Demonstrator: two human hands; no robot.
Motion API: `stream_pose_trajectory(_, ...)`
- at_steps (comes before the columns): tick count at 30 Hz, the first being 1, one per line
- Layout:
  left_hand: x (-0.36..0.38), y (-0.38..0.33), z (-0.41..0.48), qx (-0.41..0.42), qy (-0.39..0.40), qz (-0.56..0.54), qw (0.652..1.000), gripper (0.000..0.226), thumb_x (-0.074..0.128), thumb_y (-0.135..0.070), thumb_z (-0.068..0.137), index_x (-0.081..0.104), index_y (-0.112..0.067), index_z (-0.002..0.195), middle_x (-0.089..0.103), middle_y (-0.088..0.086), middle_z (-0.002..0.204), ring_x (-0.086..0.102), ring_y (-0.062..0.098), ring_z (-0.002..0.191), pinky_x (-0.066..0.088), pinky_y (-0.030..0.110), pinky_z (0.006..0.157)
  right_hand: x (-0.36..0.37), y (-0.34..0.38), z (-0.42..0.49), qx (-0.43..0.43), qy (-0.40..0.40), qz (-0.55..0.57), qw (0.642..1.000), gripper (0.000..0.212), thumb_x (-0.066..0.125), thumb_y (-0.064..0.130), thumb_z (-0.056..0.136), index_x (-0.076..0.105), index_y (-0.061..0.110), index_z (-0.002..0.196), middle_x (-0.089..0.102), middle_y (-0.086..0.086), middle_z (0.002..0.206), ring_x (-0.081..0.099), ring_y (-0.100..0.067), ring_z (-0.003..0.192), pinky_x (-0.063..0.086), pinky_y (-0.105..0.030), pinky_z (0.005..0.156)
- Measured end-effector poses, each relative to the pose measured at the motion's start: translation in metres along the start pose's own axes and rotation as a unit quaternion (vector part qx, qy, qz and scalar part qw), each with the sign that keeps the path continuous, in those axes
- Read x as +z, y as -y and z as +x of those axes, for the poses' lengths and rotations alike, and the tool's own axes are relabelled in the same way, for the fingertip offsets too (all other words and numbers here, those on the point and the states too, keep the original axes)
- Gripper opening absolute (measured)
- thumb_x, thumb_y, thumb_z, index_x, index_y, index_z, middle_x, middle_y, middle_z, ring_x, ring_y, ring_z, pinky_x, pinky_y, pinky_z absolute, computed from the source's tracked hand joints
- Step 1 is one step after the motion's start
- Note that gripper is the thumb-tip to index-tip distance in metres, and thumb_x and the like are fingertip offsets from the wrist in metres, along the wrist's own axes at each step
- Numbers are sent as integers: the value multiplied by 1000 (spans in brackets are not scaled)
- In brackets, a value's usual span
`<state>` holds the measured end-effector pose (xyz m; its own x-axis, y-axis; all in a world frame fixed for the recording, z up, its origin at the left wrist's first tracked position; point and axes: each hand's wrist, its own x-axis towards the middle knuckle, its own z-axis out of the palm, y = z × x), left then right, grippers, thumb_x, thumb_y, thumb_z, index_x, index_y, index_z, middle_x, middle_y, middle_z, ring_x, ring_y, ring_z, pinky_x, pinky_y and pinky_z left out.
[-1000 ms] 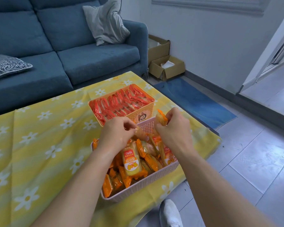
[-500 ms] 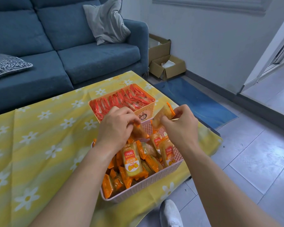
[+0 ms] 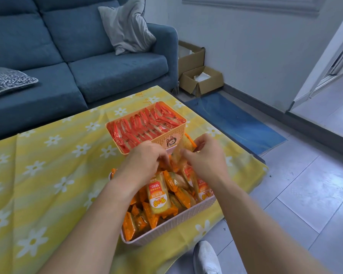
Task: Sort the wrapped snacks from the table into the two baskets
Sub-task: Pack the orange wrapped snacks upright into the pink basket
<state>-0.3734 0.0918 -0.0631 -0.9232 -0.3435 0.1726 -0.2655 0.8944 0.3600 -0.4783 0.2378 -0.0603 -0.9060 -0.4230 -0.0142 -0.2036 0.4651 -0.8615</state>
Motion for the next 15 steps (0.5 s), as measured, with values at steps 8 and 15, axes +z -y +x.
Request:
stream_pose_trajectory(8, 9, -4, 0, -91, -38, -62, 993, 39, 49, -1, 88, 76, -29, 96, 72, -4, 106, 64, 18, 101, 53, 37, 91, 24, 2, -8, -86, 68, -136, 985, 21, 76, 18, 85, 57, 20, 94, 64, 5, 88, 61, -19, 81, 51, -33, 68)
stream_pose_trajectory(15, 14, -4, -4, -63, -39, -105, 992, 21, 54, -30, 98, 71, -37, 107, 56, -15, 108, 55, 9, 102, 48, 30, 84, 10, 5, 0, -88, 144, -239, 956, 29, 49, -2, 88, 67, 20, 98, 65, 0, 102, 63, -21, 84, 53, -31, 67)
